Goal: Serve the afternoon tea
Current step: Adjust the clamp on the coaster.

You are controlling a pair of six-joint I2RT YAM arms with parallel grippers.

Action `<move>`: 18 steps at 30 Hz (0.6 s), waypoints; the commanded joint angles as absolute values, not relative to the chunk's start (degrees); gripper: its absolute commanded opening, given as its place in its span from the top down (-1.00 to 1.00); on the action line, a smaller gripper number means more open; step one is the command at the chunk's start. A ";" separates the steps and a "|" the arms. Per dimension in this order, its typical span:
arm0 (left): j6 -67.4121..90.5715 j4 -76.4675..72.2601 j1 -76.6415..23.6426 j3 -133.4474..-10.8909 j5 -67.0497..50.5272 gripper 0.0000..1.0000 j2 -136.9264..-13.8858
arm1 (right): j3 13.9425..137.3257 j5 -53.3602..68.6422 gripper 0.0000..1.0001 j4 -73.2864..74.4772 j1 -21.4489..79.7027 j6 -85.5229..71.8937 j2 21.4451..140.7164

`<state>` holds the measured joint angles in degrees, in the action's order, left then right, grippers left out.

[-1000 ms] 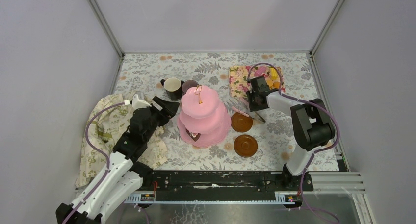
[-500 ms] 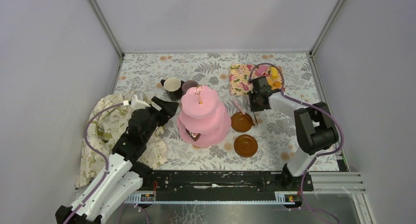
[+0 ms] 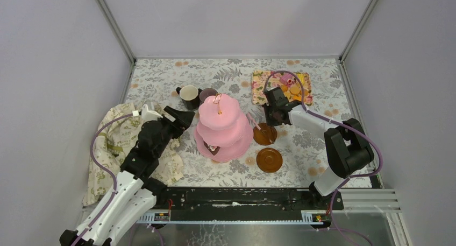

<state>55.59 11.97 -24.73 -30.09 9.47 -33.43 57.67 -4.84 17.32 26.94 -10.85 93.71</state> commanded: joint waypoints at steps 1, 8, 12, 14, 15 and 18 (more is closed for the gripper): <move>55.50 13.04 -25.09 -31.84 10.22 -0.65 -31.99 | 58.41 -9.81 0.78 20.24 28.10 -15.07 92.39; 55.46 13.54 -25.14 -32.00 9.79 -0.64 -32.17 | 56.18 -11.69 0.89 19.50 28.10 -19.31 91.70; 55.36 13.54 -25.17 -32.11 9.86 -0.64 -32.41 | 56.44 -12.02 0.88 19.17 28.06 -19.93 92.29; 55.33 13.53 -25.14 -31.92 9.91 -0.64 -32.37 | 56.65 -12.12 0.87 18.81 28.04 -19.99 92.93; 55.37 13.53 -25.20 -31.84 9.86 -0.64 -32.30 | 56.82 -12.20 0.86 18.73 28.04 -20.11 93.29; 55.24 13.69 -25.14 -31.81 10.00 -0.64 -32.34 | 57.11 -12.08 0.80 18.54 28.04 -20.14 94.38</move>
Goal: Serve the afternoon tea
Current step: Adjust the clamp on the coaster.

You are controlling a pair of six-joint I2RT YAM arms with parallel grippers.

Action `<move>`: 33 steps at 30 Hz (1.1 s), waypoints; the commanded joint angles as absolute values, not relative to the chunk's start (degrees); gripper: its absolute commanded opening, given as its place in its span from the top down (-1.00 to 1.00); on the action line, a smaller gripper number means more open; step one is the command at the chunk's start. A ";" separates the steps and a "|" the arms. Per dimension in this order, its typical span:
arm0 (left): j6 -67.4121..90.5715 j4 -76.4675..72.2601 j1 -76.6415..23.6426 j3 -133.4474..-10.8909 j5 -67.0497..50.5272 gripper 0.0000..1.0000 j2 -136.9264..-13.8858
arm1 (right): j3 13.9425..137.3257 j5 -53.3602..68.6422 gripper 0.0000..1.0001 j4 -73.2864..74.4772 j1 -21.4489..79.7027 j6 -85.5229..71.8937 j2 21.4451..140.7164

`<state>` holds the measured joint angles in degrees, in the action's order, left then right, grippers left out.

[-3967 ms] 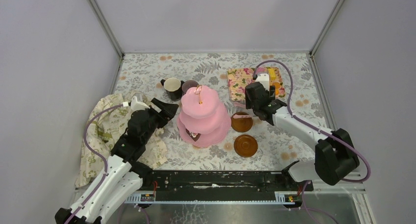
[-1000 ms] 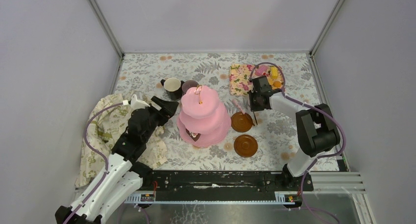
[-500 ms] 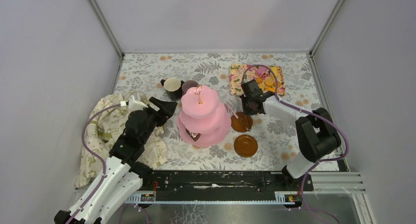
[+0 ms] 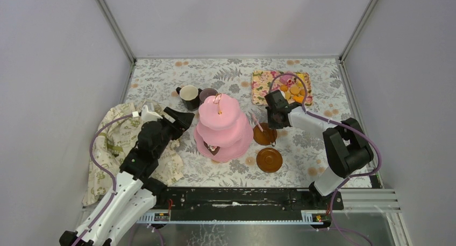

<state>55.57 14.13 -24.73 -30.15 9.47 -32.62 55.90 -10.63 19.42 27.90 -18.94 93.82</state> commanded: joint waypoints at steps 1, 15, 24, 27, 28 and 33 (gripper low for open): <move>55.20 13.71 -25.13 -31.82 10.07 -0.64 -32.34 | 57.05 -11.98 0.77 18.40 28.06 -20.10 94.66; 55.59 13.71 -25.14 -31.47 10.27 -0.63 -32.46 | 55.80 -10.72 0.17 17.18 28.08 -19.41 93.51; 55.46 13.71 -25.14 -31.37 10.51 -0.61 -32.58 | 52.70 -11.03 -0.16 15.78 28.85 -17.85 88.01; 55.37 13.65 -25.17 -31.43 10.66 -0.61 -32.80 | 51.55 -11.24 -0.21 15.36 29.19 -17.19 85.85; 55.37 13.63 -25.18 -31.33 10.70 -0.61 -32.84 | 51.14 -11.24 -0.22 15.08 29.32 -16.98 85.03; 55.08 13.65 -25.14 -30.88 11.30 -0.61 -32.96 | 47.63 -12.29 -0.22 11.63 30.94 -15.39 81.33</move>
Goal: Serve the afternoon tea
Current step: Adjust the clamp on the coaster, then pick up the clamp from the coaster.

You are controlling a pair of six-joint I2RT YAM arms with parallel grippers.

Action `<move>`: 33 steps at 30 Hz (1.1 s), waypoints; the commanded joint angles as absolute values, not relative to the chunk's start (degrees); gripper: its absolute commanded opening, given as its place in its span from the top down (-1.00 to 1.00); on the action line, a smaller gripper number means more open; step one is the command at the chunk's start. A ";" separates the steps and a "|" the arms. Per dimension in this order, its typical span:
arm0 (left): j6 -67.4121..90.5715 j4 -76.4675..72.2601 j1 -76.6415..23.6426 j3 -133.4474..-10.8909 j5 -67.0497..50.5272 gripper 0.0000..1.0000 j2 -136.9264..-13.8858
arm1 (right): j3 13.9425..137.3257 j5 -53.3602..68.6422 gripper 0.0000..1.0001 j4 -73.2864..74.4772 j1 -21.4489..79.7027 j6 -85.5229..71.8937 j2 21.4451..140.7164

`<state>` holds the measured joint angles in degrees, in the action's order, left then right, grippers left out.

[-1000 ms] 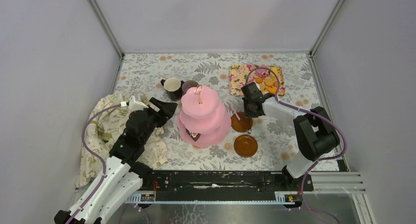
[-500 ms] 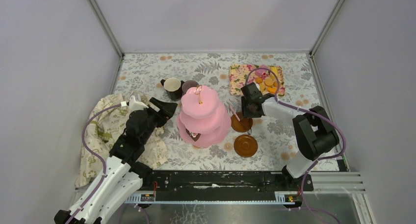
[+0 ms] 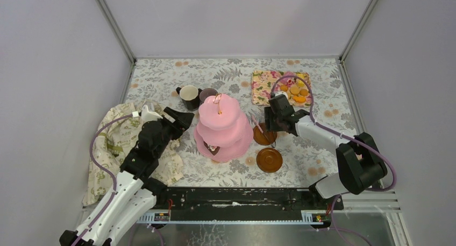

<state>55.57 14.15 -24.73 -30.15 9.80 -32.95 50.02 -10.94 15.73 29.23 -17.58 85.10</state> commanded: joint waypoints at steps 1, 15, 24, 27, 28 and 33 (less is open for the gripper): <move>54.76 13.52 -25.14 -30.71 11.47 -0.62 -32.96 | 46.78 -12.38 -0.22 10.68 31.16 -15.18 80.70; 53.67 9.01 -25.14 -28.32 10.62 -0.69 -35.45 | 40.60 -7.84 -0.50 3.24 31.20 -14.22 78.96; 54.46 8.88 -25.14 -28.13 11.35 -0.69 -35.80 | 40.69 -6.48 -0.50 1.76 31.20 -13.55 81.83; 54.60 8.79 -25.17 -28.36 11.28 -0.68 -35.85 | 40.92 -6.03 -0.50 1.64 31.29 -13.31 82.45; 54.58 8.79 -25.16 -28.42 11.31 -0.69 -35.90 | 40.94 -5.94 -0.50 1.70 31.29 -13.21 82.63; 54.10 8.88 -25.14 -28.70 11.38 -0.68 -35.84 | 40.66 -5.54 -0.50 1.11 31.57 -13.16 83.35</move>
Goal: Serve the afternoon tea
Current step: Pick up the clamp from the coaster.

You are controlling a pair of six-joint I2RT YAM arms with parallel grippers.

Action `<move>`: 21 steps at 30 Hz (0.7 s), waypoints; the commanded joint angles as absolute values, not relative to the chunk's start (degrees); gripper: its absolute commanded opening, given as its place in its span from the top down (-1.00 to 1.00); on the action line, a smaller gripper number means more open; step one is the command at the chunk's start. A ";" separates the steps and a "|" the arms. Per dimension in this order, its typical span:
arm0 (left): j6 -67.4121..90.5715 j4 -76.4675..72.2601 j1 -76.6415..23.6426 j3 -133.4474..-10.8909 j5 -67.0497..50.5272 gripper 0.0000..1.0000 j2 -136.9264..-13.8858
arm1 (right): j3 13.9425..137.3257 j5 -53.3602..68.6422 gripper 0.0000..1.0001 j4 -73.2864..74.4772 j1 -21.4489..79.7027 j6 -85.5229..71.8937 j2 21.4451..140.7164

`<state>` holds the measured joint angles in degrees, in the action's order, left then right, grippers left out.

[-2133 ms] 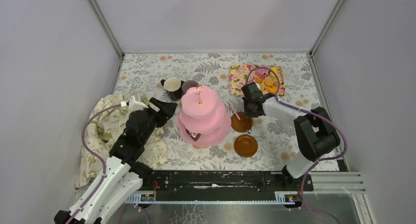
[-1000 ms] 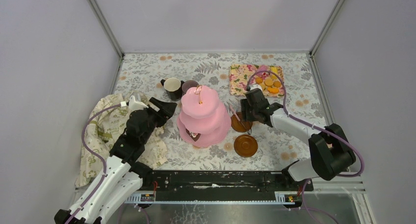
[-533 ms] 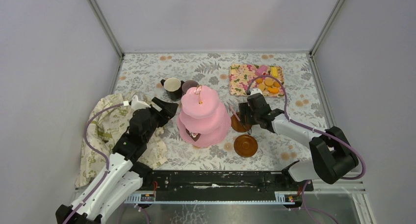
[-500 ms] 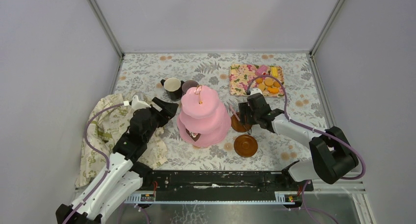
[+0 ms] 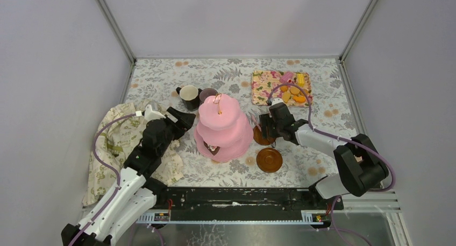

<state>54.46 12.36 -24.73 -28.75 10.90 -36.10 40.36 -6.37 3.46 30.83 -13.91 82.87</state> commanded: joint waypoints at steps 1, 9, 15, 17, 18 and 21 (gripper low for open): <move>54.20 8.83 -25.13 -28.60 11.34 -0.68 -35.79 | 40.59 -5.56 -0.50 0.93 31.60 -13.14 83.53; 55.02 7.69 -25.16 -27.53 10.70 -0.68 -36.34 | 39.79 -5.45 -0.47 -0.47 32.03 -13.23 85.12; 55.16 7.23 -25.19 -27.21 10.62 -0.68 -36.39 | 39.53 -5.71 -0.42 -1.24 32.25 -13.23 85.83; 55.19 7.21 -25.13 -27.14 10.53 -0.68 -36.36 | 39.57 -5.62 -0.40 -1.40 32.38 -13.26 86.31; 55.20 7.21 -25.14 -27.13 10.50 -0.68 -36.33 | 39.63 -5.62 -0.38 -1.48 32.55 -13.27 86.57; 55.28 7.21 -25.14 -26.83 10.47 -0.68 -36.16 | 39.47 -5.92 -0.36 -1.62 32.85 -13.35 87.25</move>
<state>54.57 10.66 -24.73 -27.70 10.85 -36.42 39.77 -6.33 -1.08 32.01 -13.63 86.00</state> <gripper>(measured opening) 0.840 0.687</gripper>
